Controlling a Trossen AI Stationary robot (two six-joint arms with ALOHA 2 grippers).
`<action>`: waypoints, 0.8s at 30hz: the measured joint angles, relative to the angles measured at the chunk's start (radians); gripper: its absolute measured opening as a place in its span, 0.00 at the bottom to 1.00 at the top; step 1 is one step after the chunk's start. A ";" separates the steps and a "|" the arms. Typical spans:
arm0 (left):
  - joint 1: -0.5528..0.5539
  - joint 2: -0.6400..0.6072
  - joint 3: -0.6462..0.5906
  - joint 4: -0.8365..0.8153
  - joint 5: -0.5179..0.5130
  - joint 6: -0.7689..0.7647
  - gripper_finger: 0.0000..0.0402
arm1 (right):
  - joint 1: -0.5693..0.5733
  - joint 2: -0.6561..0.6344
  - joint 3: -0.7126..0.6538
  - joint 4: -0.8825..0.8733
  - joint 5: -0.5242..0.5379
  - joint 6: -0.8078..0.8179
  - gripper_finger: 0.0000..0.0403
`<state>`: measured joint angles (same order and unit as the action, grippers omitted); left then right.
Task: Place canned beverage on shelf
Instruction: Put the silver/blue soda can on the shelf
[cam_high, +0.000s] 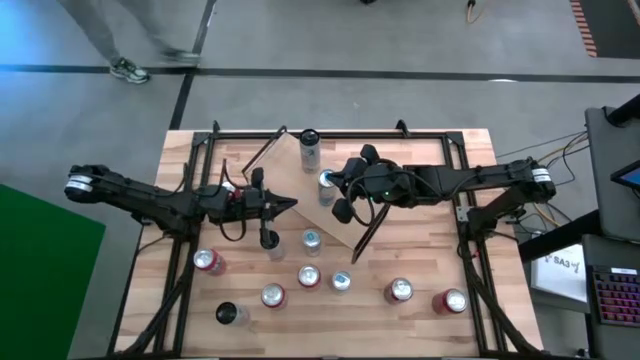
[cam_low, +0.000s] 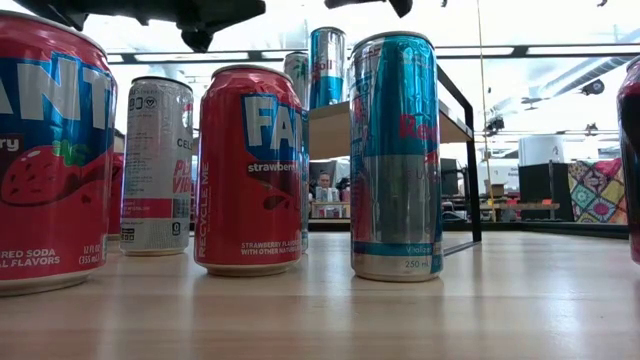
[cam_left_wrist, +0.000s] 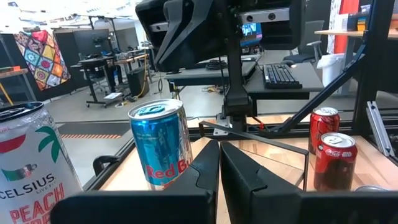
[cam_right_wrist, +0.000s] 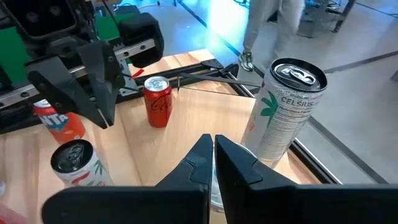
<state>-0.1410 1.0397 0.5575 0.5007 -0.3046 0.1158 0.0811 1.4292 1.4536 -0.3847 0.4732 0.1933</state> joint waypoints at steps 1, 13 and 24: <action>0.000 0.000 0.000 0.000 0.000 0.001 0.00 | -0.001 0.000 0.000 -0.001 0.000 -0.001 0.02; 0.000 0.000 -0.002 -0.001 0.000 0.006 0.00 | -0.012 0.062 -0.005 -0.010 0.108 -0.003 0.02; 0.000 0.000 -0.003 -0.001 0.000 0.006 0.00 | -0.012 0.063 -0.005 -0.069 0.184 0.053 0.02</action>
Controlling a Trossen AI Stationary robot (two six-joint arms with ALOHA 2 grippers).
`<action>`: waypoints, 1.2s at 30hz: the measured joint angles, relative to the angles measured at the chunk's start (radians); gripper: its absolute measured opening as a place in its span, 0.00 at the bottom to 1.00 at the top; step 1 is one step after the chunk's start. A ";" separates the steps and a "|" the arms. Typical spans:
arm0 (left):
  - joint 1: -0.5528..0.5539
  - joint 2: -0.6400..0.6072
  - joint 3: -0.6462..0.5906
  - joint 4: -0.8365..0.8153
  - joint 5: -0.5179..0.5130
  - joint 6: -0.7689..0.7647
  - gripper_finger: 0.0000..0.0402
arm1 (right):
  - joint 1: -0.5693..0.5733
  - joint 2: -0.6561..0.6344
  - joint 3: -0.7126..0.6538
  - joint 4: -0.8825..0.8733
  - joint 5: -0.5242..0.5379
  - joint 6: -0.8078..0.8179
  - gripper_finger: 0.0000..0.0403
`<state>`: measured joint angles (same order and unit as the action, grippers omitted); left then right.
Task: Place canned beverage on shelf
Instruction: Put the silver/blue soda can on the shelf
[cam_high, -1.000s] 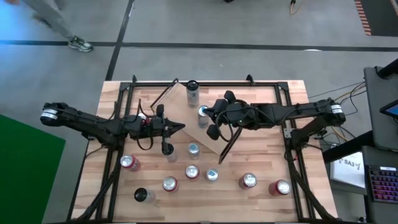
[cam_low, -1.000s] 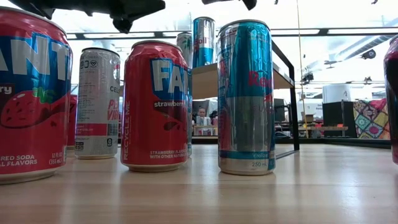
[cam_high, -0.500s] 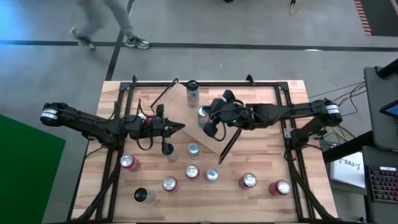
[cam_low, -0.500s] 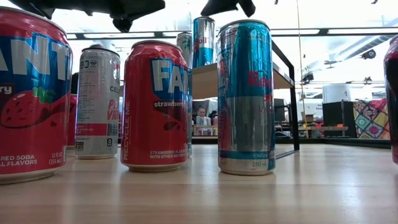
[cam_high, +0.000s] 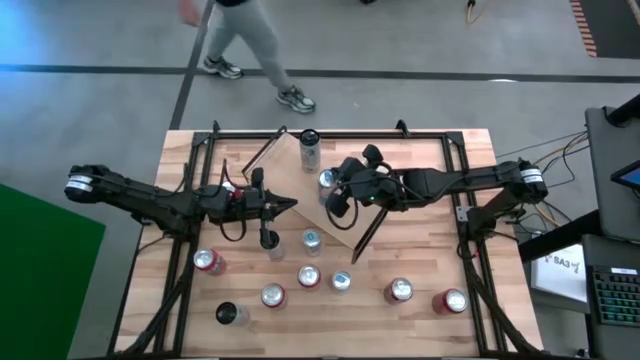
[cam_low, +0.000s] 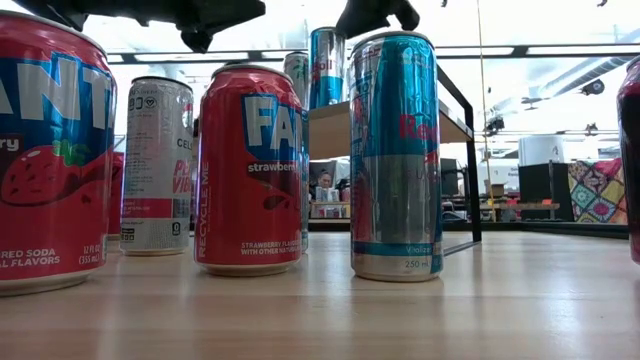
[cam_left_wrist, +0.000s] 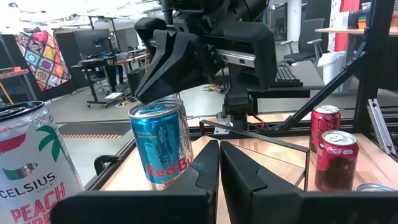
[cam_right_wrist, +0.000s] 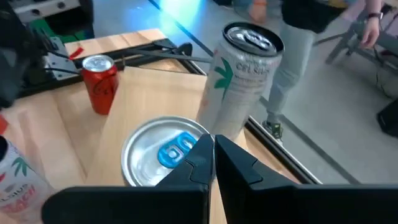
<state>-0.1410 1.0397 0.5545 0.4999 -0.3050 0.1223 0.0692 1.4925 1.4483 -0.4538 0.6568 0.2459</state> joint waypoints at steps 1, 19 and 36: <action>0.000 0.000 0.000 0.000 0.000 0.000 0.00 | 0.000 0.000 0.000 -0.004 0.001 0.007 0.02; 0.000 0.000 -0.001 -0.002 0.000 0.000 0.00 | 0.000 -0.004 0.000 -0.014 0.000 0.056 0.02; 0.003 0.097 -0.001 0.057 0.000 0.000 0.00 | 0.048 -0.010 0.087 -0.043 -0.001 0.037 0.02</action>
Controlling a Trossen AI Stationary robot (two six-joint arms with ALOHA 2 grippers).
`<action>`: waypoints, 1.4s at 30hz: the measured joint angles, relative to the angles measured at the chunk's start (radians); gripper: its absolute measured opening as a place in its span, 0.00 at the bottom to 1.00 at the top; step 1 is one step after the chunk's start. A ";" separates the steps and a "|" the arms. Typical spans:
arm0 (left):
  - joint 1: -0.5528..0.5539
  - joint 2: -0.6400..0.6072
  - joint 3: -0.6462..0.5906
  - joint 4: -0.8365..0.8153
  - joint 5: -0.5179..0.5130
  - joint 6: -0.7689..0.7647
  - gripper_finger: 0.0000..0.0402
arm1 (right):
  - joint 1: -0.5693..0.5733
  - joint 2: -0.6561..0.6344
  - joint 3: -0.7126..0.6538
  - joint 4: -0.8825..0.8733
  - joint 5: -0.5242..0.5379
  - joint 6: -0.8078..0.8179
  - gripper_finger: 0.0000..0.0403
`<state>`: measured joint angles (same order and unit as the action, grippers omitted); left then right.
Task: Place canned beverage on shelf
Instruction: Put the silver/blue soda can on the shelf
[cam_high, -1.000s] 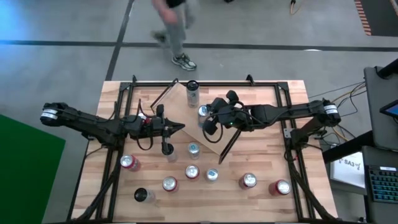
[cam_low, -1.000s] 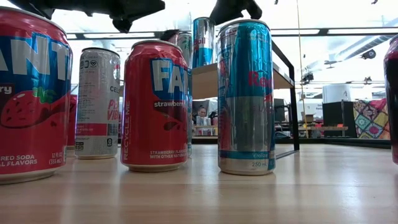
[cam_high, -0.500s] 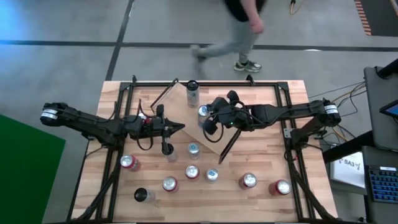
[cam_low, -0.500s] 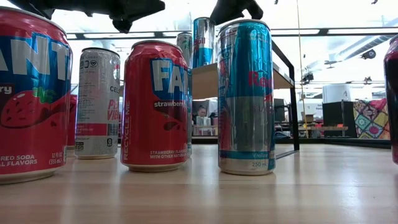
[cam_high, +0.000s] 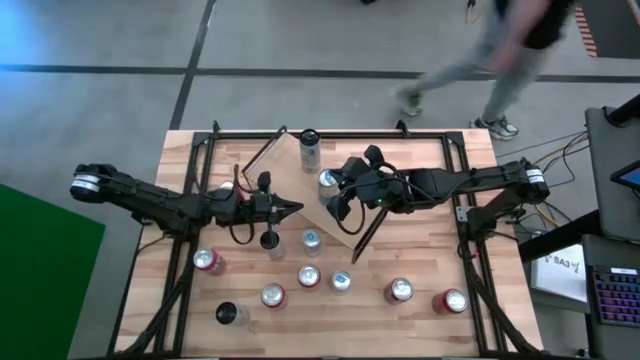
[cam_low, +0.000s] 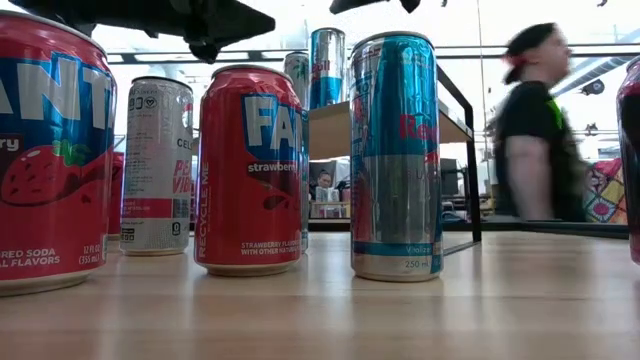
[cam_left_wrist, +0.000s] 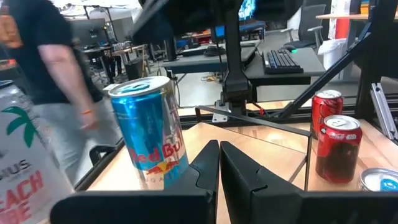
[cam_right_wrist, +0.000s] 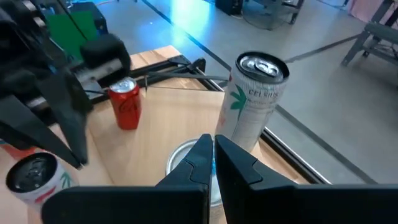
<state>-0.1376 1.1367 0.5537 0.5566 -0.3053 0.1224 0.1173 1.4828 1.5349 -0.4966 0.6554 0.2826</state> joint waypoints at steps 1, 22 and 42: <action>0.005 0.018 0.000 0.028 0.000 0.003 0.00 | 0.004 -0.001 0.009 -0.013 0.000 -0.005 0.02; 0.067 0.339 0.166 0.107 -0.001 0.008 0.00 | 0.016 -0.002 0.047 -0.159 0.001 -0.002 0.02; 0.071 0.258 0.165 -0.043 -0.034 0.030 0.00 | -0.092 0.005 0.000 -0.231 0.026 -0.021 0.02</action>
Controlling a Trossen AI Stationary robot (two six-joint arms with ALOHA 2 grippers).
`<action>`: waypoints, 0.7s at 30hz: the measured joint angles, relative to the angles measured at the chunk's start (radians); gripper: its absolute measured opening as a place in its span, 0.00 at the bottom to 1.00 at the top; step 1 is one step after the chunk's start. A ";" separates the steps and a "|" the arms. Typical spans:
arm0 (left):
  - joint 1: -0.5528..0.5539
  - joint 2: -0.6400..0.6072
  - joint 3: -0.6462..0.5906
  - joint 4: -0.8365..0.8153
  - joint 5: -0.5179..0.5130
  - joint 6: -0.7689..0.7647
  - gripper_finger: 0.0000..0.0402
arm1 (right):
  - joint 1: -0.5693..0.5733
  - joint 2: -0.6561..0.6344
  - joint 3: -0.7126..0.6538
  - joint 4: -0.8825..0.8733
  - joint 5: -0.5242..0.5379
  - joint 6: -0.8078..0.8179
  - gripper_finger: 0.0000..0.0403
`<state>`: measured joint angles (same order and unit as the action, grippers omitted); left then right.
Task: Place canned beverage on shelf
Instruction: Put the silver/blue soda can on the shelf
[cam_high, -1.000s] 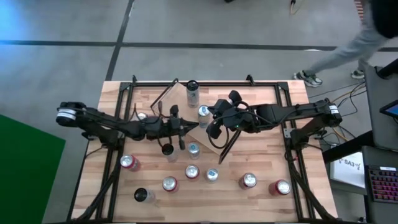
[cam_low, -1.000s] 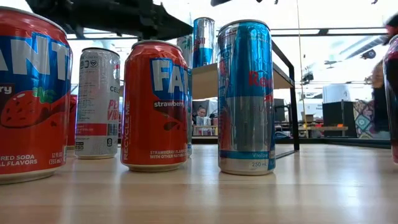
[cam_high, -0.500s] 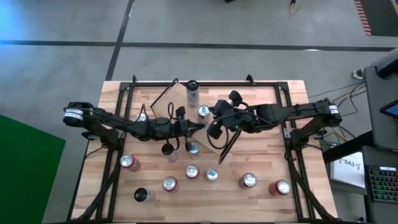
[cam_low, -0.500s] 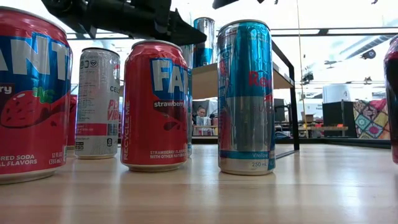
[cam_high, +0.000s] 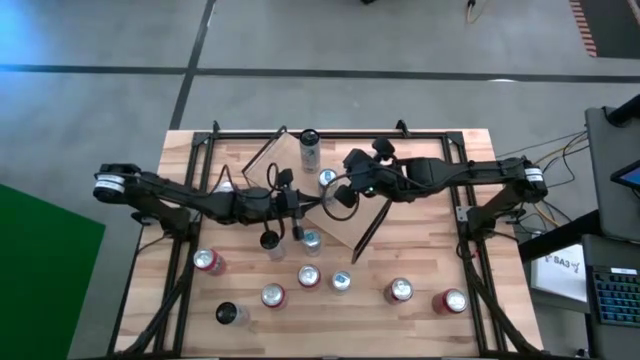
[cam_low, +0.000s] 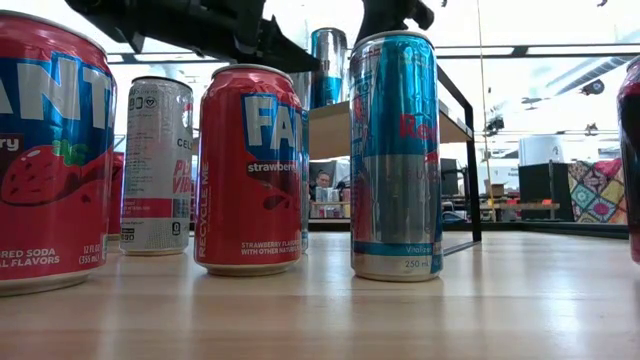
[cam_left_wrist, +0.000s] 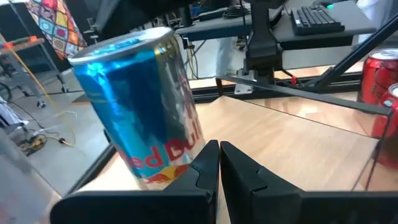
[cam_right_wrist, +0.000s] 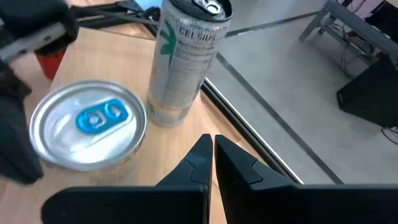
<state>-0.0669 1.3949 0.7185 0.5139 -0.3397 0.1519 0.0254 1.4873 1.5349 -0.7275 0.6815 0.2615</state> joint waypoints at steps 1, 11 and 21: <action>0.000 -0.007 0.000 -0.010 -0.002 0.005 0.00 | 0.000 -0.002 0.000 -0.003 0.000 0.000 0.02; 0.014 -0.031 0.002 -0.051 -0.003 0.043 0.00 | -0.019 -0.014 -0.002 -0.032 0.000 -0.018 0.02; 0.020 -0.036 0.006 -0.095 -0.002 0.051 0.00 | -0.061 -0.011 -0.005 -0.013 -0.077 -0.072 0.02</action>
<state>-0.0468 1.3587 0.7246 0.4193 -0.3416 0.2032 -0.0361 1.4765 1.5303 -0.7406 0.6045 0.1892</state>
